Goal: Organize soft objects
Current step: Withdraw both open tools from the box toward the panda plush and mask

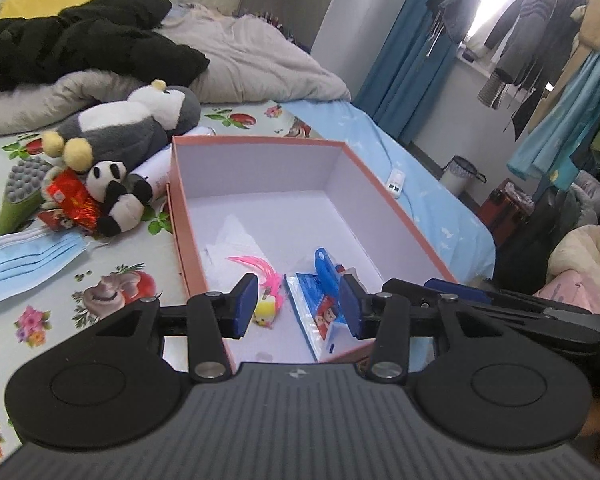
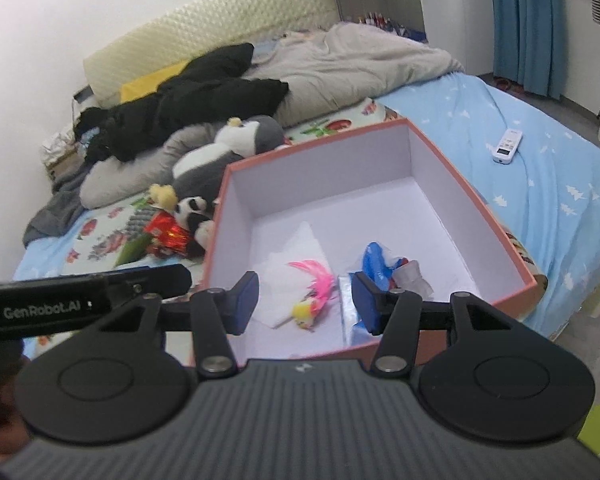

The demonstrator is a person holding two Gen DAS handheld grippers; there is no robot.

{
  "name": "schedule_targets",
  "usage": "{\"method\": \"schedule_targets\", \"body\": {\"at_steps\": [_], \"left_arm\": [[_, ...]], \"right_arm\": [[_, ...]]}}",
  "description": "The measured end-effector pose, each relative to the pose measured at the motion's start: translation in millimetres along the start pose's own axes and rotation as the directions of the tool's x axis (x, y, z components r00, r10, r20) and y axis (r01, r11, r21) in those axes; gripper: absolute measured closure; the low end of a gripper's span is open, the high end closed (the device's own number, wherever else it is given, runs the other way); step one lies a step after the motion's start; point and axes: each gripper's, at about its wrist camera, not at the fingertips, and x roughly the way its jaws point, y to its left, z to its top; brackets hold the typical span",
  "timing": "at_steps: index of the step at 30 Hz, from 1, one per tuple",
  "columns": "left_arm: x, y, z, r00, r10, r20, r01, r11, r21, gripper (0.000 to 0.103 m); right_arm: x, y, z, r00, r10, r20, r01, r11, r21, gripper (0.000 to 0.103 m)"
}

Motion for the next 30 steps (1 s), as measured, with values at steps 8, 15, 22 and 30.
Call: {"method": "schedule_targets", "body": {"at_steps": [8,15,22,30], "left_arm": [[-47,-5,-29,0.999,0.011,0.034,-0.011,1.000,0.001,0.052],[-82,3,-52,0.997,0.047,0.063,-0.046,0.999,-0.016,0.052],[-109,16,-69,0.994,0.069,0.088,-0.067,0.997,-0.033,0.052],[-129,33,-82,0.990,0.093,0.110,-0.087,0.995,-0.055,0.052]], "right_arm": [[-34,23,-20,0.999,0.023,0.023,-0.022,1.000,-0.021,0.049],[-57,35,-36,0.999,0.029,0.035,-0.027,0.998,-0.049,0.049],[-71,52,-52,0.999,0.046,0.029,-0.044,0.997,-0.068,0.049],[-74,72,-60,0.997,0.063,0.033,-0.060,0.994,-0.091,0.049]]}}
